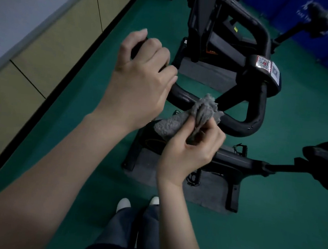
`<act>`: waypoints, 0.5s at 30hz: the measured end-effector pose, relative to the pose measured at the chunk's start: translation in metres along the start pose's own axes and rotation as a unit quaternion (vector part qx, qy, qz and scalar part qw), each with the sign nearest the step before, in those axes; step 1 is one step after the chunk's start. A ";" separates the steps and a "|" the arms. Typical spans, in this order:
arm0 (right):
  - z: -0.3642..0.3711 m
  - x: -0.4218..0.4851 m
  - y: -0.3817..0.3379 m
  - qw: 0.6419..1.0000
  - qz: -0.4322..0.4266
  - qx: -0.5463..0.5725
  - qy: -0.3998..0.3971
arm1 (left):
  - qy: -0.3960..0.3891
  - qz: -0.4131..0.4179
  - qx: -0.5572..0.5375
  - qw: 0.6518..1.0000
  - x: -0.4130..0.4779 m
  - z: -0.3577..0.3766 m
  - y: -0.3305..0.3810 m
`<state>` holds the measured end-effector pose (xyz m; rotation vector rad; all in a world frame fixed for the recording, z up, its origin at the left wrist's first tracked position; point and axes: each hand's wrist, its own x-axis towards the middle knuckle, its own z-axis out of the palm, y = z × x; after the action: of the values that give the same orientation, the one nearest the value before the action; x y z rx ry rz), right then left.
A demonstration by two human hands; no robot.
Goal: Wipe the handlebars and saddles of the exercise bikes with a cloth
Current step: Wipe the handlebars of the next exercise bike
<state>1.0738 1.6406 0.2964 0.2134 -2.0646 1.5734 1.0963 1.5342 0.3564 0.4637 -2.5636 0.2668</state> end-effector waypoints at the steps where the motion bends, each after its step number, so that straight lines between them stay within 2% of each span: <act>1: 0.002 0.000 -0.002 1.000 -0.005 0.001 -0.001 | 0.000 -0.002 0.000 1.000 0.000 0.000 0.000; 7: -0.009 0.013 -0.003 0.994 -0.063 -0.013 -0.084 | 0.007 -0.012 0.002 1.000 0.001 0.001 0.003; 10: -0.027 0.038 0.009 0.997 -0.039 -0.051 -0.034 | 0.012 -0.020 0.001 1.000 0.001 0.002 0.005; 12: -0.029 0.046 0.010 0.998 -0.025 -0.058 -0.032 | 0.015 -0.027 0.002 1.000 0.001 0.002 0.007; 15: -0.018 0.035 -0.003 0.991 -0.063 -0.052 -0.107 | 0.014 -0.033 0.008 0.999 0.001 0.003 0.008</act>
<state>1.0509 1.6636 0.3195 0.4839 -2.2401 1.4144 1.0910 1.5404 0.3532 0.5460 -2.5144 0.2690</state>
